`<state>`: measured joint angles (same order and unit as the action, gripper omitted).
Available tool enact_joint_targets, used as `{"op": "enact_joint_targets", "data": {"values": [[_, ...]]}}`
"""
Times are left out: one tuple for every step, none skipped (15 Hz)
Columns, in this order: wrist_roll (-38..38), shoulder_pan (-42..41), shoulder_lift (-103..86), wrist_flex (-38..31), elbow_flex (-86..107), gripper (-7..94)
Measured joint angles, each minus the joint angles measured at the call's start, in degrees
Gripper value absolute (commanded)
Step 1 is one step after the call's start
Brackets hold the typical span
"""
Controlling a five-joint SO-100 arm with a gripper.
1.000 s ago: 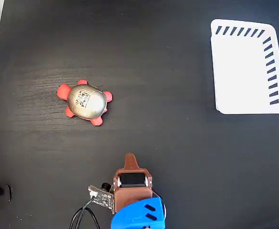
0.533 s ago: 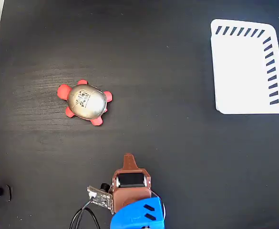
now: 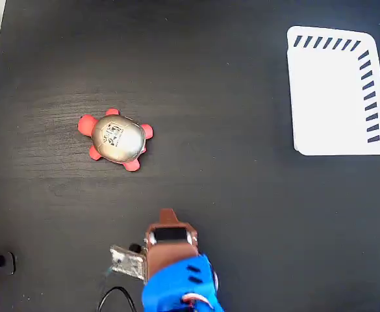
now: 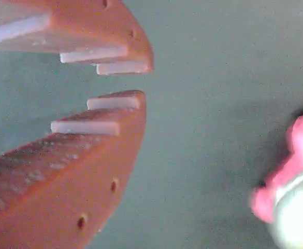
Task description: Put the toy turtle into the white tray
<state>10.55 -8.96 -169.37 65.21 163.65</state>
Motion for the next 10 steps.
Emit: {"op": "enact_joint_targets", "data": {"values": [[1.8, -0.9, 5.3, 0.1, -3.6, 0], [3.9, -1.8, 9.8, 0.4, -7.4, 0], [6.6, -2.9, 14.9, 0.6, -11.3, 0], [9.3, -4.0, 20.7, 1.1, -15.9, 0], [12.1, -4.9, 26.1, 2.8, -20.0, 0], [14.5, -6.0, 31.0, 3.5, -23.9, 0], [16.4, -6.5, 35.3, 4.0, -27.5, 0], [17.5, -6.8, 40.4, 5.0, -31.6, 0], [18.3, -6.5, 45.4, 5.5, -35.3, 1], [18.9, -6.2, 50.7, 6.2, -39.6, 6]]}}
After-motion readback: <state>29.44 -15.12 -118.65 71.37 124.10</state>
